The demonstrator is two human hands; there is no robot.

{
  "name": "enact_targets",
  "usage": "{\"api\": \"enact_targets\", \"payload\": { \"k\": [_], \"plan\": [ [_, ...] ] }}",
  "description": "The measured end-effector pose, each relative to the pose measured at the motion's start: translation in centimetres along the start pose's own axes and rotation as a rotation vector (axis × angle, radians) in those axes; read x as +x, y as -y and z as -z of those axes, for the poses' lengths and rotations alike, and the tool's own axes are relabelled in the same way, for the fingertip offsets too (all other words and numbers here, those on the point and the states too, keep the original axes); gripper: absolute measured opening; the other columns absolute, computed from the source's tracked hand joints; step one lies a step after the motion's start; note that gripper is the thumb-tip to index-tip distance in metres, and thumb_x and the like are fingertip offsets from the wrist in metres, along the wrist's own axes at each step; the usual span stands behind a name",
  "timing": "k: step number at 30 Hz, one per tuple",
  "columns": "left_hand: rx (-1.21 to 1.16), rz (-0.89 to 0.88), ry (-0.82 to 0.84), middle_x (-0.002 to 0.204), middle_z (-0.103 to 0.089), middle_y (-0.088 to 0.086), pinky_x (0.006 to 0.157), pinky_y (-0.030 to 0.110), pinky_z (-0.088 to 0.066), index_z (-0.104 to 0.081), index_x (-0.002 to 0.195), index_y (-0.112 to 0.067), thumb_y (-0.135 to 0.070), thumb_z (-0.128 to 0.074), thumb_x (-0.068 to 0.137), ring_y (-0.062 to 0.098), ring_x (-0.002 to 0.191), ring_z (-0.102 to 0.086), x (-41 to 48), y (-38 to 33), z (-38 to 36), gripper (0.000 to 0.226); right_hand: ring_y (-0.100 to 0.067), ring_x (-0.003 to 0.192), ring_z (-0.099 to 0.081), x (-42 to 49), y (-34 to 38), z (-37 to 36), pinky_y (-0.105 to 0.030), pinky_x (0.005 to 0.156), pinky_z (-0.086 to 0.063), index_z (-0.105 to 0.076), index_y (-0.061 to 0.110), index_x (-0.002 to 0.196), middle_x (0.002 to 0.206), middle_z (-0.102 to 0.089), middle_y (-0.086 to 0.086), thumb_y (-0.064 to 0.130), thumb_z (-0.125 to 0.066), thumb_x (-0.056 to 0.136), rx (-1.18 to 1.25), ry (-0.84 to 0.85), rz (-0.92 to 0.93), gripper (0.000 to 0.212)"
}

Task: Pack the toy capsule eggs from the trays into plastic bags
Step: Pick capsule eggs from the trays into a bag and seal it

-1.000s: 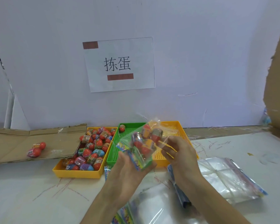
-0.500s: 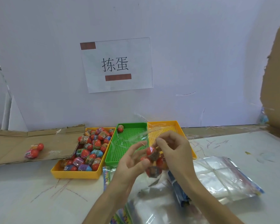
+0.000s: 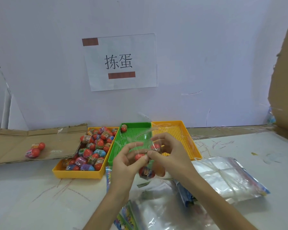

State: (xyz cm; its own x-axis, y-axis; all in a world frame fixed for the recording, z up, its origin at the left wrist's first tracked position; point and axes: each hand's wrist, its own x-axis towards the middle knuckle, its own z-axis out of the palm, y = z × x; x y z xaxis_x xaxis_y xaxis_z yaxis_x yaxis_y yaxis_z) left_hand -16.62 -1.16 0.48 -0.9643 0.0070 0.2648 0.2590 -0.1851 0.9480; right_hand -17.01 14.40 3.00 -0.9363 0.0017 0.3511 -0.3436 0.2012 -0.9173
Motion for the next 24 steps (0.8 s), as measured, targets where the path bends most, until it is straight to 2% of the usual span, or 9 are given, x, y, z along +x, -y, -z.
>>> {"api": "enact_targets", "payload": {
  "k": [2,4,7,10,14,17,20,22,24],
  "plan": [
    [-0.028,0.014,0.028,0.107,-0.077,0.009,0.082,0.04,-0.063,-0.062,0.125,-0.019,-0.017,-0.082,0.077,0.03,0.098,-0.075,-0.04,0.06,-0.14,0.052,-0.021,0.081,-0.069,0.02,-0.04,0.1,-0.038,0.066,-0.062,-0.067,0.03,0.1,0.09,-0.071,0.003,0.011,-0.081,0.079,0.028,-0.018,0.01,0.032],
    [-0.068,0.054,0.059,0.114,-0.075,0.005,0.082,0.038,-0.062,-0.059,0.129,-0.023,-0.019,-0.086,0.076,0.026,0.103,-0.074,-0.09,0.22,-0.38,0.06,-0.023,0.081,-0.069,0.06,0.0,0.21,-0.038,0.068,-0.062,-0.067,0.028,0.1,0.09,-0.072,0.003,0.008,-0.082,0.078,0.055,-0.038,0.0,0.034],
    [-0.117,0.117,0.055,0.113,-0.073,0.006,0.077,0.033,-0.06,-0.068,0.12,-0.023,-0.024,-0.084,0.077,0.026,0.102,-0.074,-0.2,0.19,-0.6,0.046,-0.019,0.075,-0.068,0.21,-0.01,0.34,-0.033,0.065,-0.06,-0.067,0.025,0.101,0.089,-0.072,0.0,0.005,-0.084,0.076,0.127,-0.057,-0.031,0.036],
    [-0.082,0.121,-0.016,0.098,-0.074,0.009,0.073,0.034,-0.06,-0.077,0.097,-0.025,-0.032,-0.08,0.079,0.023,0.089,-0.073,-0.25,0.02,-0.37,0.02,-0.016,0.076,-0.068,0.28,-0.02,0.31,-0.031,0.066,-0.06,-0.068,0.024,0.102,0.092,-0.072,-0.002,0.009,-0.085,0.077,0.151,-0.014,-0.057,0.034],
    [-0.009,0.091,-0.068,0.097,-0.075,0.008,0.069,0.038,-0.061,-0.076,0.089,-0.021,-0.033,-0.087,0.074,0.03,0.092,-0.072,-0.28,-0.3,-0.03,0.022,-0.014,0.085,-0.072,0.28,-0.06,0.07,-0.03,0.07,-0.06,-0.07,0.023,0.1,0.093,-0.073,0.004,0.025,-0.08,0.085,0.18,-0.042,-0.094,0.018],
    [0.008,0.082,-0.079,0.097,-0.076,0.005,0.069,0.032,-0.059,-0.077,0.088,-0.025,-0.038,-0.084,0.073,0.025,0.094,-0.072,-0.39,-0.31,-0.16,0.021,-0.01,0.08,-0.071,0.36,-0.18,0.26,-0.026,0.067,-0.058,-0.071,0.02,0.088,0.083,-0.074,0.006,0.021,-0.077,0.088,0.209,-0.113,-0.087,0.005],
    [-0.021,0.082,-0.115,0.093,-0.076,0.002,0.071,0.025,-0.056,-0.08,0.089,-0.026,-0.044,-0.074,0.075,0.016,0.09,-0.072,-0.48,-0.31,-0.3,0.024,-0.013,0.078,-0.071,0.42,-0.33,0.47,-0.024,0.066,-0.057,-0.069,0.02,0.075,0.078,-0.073,0.002,0.014,-0.077,0.087,0.229,-0.139,-0.093,0.016],
    [-0.057,0.074,-0.148,0.091,-0.077,0.002,0.071,0.02,-0.055,-0.082,0.087,-0.024,-0.041,-0.066,0.079,0.011,0.086,-0.071,-0.48,-0.46,-0.34,0.025,-0.013,0.076,-0.07,0.44,-0.24,0.5,-0.024,0.065,-0.057,-0.067,0.018,0.073,0.076,-0.072,0.0,0.013,-0.079,0.084,0.248,-0.115,-0.108,0.018],
    [-0.094,0.077,-0.174,0.093,-0.078,0.005,0.073,0.022,-0.055,-0.082,0.088,-0.022,-0.033,-0.064,0.085,0.012,0.088,-0.072,-0.45,-0.59,-0.26,0.022,-0.012,0.076,-0.069,0.43,-0.16,0.47,-0.023,0.065,-0.056,-0.066,0.016,0.074,0.075,-0.072,0.0,0.014,-0.08,0.083,0.264,-0.075,-0.123,0.017]
  ]
}}
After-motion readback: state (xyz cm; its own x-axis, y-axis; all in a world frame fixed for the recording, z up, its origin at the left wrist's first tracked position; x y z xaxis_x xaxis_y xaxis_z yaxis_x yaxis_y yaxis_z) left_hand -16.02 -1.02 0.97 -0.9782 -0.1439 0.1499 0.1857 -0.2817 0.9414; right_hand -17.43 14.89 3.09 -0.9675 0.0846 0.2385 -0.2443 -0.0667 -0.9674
